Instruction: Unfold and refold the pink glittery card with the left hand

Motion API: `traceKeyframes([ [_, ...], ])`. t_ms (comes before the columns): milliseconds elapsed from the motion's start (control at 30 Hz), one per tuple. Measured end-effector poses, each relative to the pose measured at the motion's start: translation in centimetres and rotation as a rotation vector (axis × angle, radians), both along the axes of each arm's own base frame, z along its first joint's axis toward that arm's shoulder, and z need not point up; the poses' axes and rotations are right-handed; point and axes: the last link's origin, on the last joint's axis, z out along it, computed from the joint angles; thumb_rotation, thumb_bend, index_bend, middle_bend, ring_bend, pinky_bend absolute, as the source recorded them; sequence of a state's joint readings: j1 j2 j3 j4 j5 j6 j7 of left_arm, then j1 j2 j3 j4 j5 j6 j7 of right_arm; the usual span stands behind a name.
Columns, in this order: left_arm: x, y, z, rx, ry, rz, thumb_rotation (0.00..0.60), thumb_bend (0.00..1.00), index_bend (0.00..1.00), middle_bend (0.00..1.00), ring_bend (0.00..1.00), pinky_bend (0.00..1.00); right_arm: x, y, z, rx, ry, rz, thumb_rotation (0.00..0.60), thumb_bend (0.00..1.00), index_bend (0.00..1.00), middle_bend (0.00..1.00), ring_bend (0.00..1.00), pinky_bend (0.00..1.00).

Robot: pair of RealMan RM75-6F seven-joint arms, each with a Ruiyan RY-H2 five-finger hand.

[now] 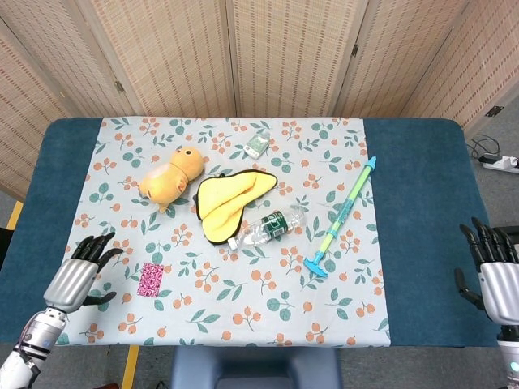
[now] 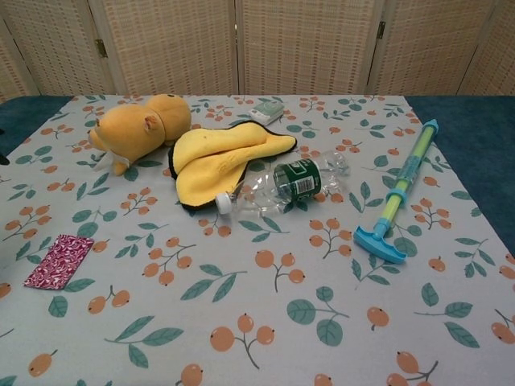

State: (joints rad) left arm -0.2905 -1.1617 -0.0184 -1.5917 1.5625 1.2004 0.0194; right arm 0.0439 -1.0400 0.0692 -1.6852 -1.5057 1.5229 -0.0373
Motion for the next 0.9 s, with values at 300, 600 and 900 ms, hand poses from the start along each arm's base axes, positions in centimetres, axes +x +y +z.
traceKeyframes([
  [300, 0.3, 0.9, -2.1, -0.088, -0.041, 0.002, 0.423, 0.20, 0.36, 0.00, 0.00, 0.00, 0.0, -0.3, -0.2, 0.014, 0.000, -0.003, 0.600, 0.52, 0.00, 0.00, 0.00, 0.00],
  [600, -0.1, 1.3, -4.3, -0.147, -0.039, 0.053, 0.253, 0.14, 0.32, 0.00, 0.00, 0.00, 0.0, -0.5, -0.4, 0.023, -0.005, -0.007, 0.600, 0.52, 0.00, 0.00, 0.00, 0.00],
  [900, -0.4, 0.9, -6.4, -0.196, -0.031, 0.064, 0.222, 0.14, 0.33, 0.00, 0.00, 0.00, -0.1, -0.5, -0.6, 0.029, -0.008, -0.010, 0.600, 0.52, 0.00, 0.00, 0.00, 0.00],
])
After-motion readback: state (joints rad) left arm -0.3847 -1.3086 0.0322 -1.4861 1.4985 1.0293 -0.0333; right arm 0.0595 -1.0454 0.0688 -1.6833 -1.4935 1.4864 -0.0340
